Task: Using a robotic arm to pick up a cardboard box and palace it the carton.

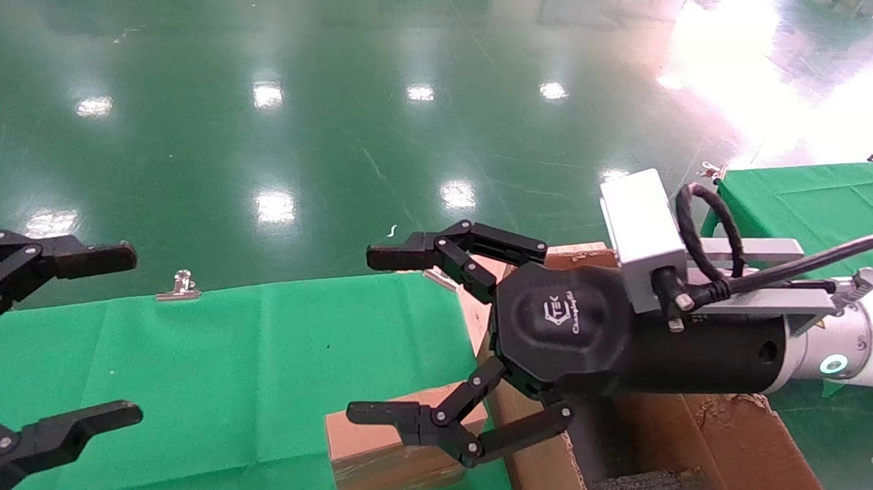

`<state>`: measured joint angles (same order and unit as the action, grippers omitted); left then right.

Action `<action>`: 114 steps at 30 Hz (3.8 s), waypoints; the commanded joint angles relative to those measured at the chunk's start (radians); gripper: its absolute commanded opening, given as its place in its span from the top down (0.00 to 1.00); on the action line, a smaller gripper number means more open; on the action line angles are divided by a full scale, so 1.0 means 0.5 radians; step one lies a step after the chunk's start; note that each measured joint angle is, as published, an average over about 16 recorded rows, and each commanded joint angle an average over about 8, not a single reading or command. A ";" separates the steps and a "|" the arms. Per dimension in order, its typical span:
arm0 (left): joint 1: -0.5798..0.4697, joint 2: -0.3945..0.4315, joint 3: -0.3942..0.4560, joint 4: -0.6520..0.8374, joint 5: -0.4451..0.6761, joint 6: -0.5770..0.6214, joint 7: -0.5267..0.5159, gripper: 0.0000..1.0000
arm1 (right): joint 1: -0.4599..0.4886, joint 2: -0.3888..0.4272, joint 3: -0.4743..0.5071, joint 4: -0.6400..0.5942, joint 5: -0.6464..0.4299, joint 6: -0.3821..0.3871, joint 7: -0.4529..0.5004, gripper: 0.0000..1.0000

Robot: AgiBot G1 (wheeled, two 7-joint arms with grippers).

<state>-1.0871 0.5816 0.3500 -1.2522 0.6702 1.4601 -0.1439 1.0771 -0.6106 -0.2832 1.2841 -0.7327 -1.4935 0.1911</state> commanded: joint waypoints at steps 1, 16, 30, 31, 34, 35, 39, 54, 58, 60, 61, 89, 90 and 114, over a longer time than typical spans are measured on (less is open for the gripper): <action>0.000 0.000 0.000 0.000 0.000 0.000 0.000 0.00 | 0.000 0.000 0.000 0.000 0.000 0.000 0.000 0.00; 0.000 0.000 0.000 0.000 0.000 0.000 0.000 0.55 | 0.000 0.000 0.000 0.000 0.000 0.000 0.000 0.00; 0.000 0.000 0.000 0.000 0.000 0.000 0.000 1.00 | 0.065 0.006 -0.095 0.015 -0.202 -0.012 0.042 0.00; 0.000 0.000 0.000 0.000 0.000 0.000 0.000 1.00 | 0.090 0.000 -0.122 0.017 -0.255 -0.020 0.053 0.00; 0.000 0.000 0.000 0.000 0.000 0.000 0.000 1.00 | 0.183 -0.034 -0.220 0.008 -0.447 -0.049 0.093 0.00; 0.000 0.000 0.000 0.000 0.000 0.000 0.000 1.00 | 0.218 -0.052 -0.255 -0.001 -0.511 -0.061 0.108 0.00; 0.000 0.000 0.000 0.000 0.000 0.000 0.000 1.00 | 0.371 -0.142 -0.403 -0.063 -0.784 -0.106 0.165 0.00; 0.000 0.000 0.000 0.000 0.000 0.000 0.000 1.00 | 0.834 -0.455 -0.948 -0.331 -1.376 -0.176 0.137 0.00; 0.000 0.000 0.000 0.000 0.000 0.000 0.000 1.00 | 0.940 -0.518 -1.094 -0.371 -1.476 -0.177 0.099 0.00; 0.000 0.000 0.001 0.000 0.000 0.000 0.000 1.00 | 0.991 -0.549 -1.165 -0.384 -1.525 -0.174 0.073 0.00; 0.000 0.000 0.001 0.000 0.000 0.000 0.000 1.00 | 1.014 -0.565 -1.198 -0.390 -1.548 -0.172 0.058 0.00; 0.000 0.000 0.001 0.001 -0.001 -0.001 0.000 0.00 | 1.154 -0.701 -1.458 -0.473 -1.625 -0.160 -0.072 1.00; 0.000 0.000 0.001 0.001 -0.001 -0.001 0.000 0.00 | 1.153 -0.700 -1.456 -0.472 -1.625 -0.160 -0.072 1.00; 0.000 0.000 0.001 0.001 -0.001 -0.001 0.001 0.00 | 1.145 -0.693 -1.442 -0.465 -1.627 -0.157 -0.069 1.00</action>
<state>-1.0870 0.5814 0.3503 -1.2519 0.6698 1.4597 -0.1436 1.6556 -0.9565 -1.0026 1.0485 -1.5414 -1.5712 0.1581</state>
